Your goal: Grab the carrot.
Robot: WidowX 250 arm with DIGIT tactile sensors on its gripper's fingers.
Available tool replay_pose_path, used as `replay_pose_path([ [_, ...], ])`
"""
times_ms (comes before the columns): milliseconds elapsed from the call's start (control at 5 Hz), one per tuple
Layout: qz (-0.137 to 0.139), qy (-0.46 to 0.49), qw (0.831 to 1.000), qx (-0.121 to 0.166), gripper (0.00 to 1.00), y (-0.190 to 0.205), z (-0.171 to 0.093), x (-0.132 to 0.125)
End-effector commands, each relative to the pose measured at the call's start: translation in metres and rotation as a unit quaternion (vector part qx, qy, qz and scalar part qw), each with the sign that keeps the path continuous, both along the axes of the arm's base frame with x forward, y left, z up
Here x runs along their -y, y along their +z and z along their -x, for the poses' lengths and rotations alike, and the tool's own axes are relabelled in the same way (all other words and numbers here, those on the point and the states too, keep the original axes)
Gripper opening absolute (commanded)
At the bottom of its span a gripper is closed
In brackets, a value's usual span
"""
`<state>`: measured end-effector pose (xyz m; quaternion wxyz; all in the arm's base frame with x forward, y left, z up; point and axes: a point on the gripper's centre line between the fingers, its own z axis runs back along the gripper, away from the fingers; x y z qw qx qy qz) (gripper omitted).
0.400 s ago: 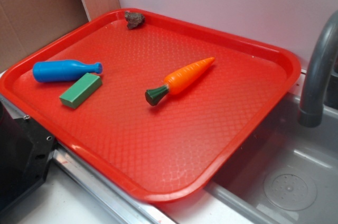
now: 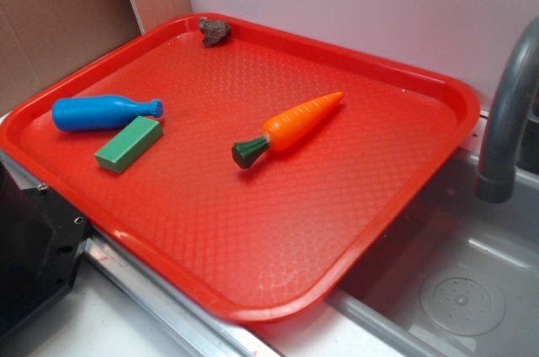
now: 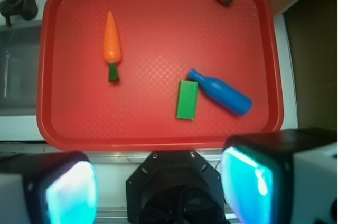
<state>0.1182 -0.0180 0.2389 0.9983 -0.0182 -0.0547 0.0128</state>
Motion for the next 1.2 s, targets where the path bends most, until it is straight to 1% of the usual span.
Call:
replay_pose_path([
  [0,0.065,-0.008,0.997,0.041,1.0,-0.045,-0.074,0.041],
  [200,0.053,-0.006,0.998,0.037,1.0,-0.086,-0.114,0.056],
  [400,0.046,-0.022,0.999,-0.004,1.0,-0.135,-0.133,0.058],
  [600,0.037,-0.029,0.998,-0.032,1.0,-0.169,-0.142,0.061],
  [800,0.024,-0.031,0.997,-0.059,1.0,-0.195,-0.142,0.06],
  [1000,0.009,-0.041,0.997,-0.069,1.0,-0.21,-0.133,0.063],
])
